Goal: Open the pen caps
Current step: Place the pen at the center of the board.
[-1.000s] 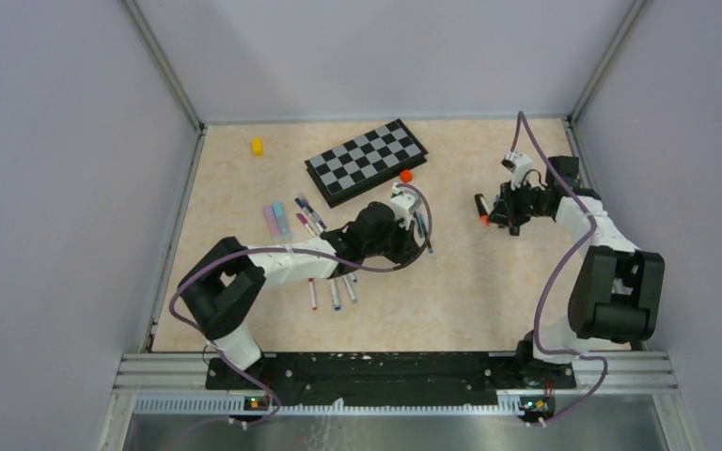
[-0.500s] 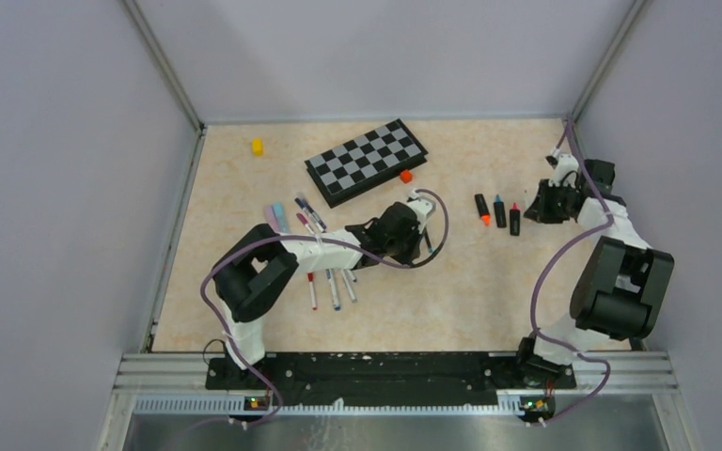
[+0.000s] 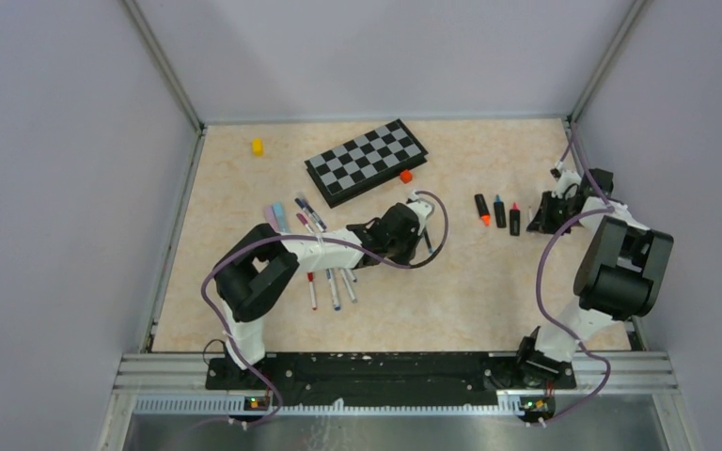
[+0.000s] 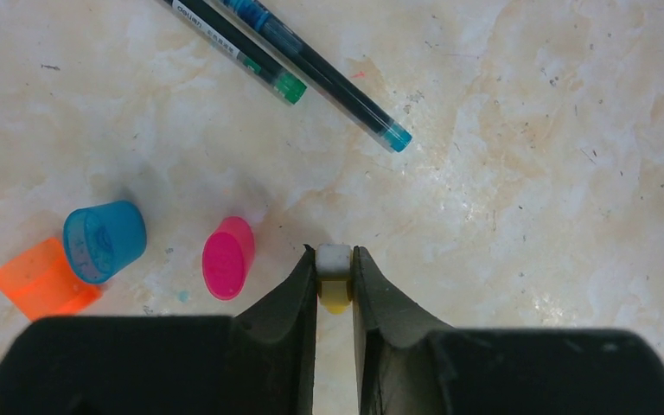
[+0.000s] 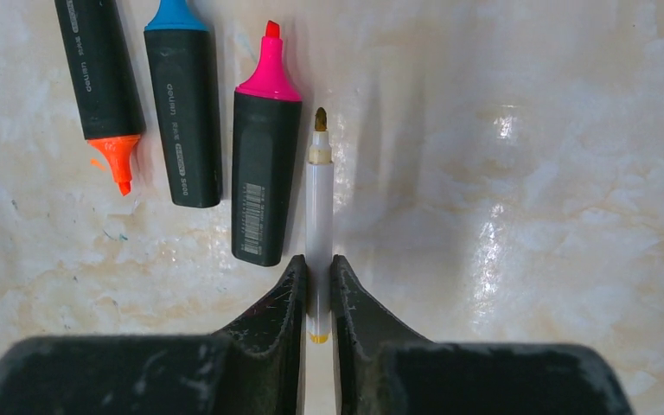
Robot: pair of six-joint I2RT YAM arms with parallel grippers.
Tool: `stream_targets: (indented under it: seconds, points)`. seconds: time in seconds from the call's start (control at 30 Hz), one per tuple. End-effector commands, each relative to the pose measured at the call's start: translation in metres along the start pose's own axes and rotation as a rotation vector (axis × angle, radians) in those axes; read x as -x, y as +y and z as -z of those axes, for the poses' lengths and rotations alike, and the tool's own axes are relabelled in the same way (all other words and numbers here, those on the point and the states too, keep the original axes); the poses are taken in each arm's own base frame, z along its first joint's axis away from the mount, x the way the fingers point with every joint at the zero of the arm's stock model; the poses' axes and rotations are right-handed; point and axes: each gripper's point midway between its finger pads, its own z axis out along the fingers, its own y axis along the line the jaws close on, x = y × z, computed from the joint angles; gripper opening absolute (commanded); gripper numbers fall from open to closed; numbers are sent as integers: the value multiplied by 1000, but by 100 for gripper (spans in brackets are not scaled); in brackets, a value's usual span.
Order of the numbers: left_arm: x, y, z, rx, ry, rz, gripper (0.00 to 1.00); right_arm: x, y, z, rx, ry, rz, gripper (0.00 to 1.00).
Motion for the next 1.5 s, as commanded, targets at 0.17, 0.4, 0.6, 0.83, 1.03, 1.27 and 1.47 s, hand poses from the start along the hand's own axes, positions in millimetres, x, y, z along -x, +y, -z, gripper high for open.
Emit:
stream_targets:
  seconds: [0.17,0.4,0.6,0.83,1.03,1.27,1.47]
  points:
    - [7,0,-4,14,-8,-15,27,8,-4,-2,-2,-6,-13,19]
    - [6,3,-4,26,-6,-18,36,5,-5,-4,2,10,-18,24]
    - [10,1,-3,21,-9,-18,41,5,-4,-4,11,12,-17,25]
    - [15,0,2,20,-21,-17,46,8,0,-1,23,-1,-11,26]
    - [15,1,2,26,-22,-18,50,12,3,2,33,-16,-4,26]
    - [20,0,5,25,-32,-15,48,13,5,3,42,-22,0,27]
    - [26,-3,9,10,-55,0,36,15,6,5,45,-31,2,26]
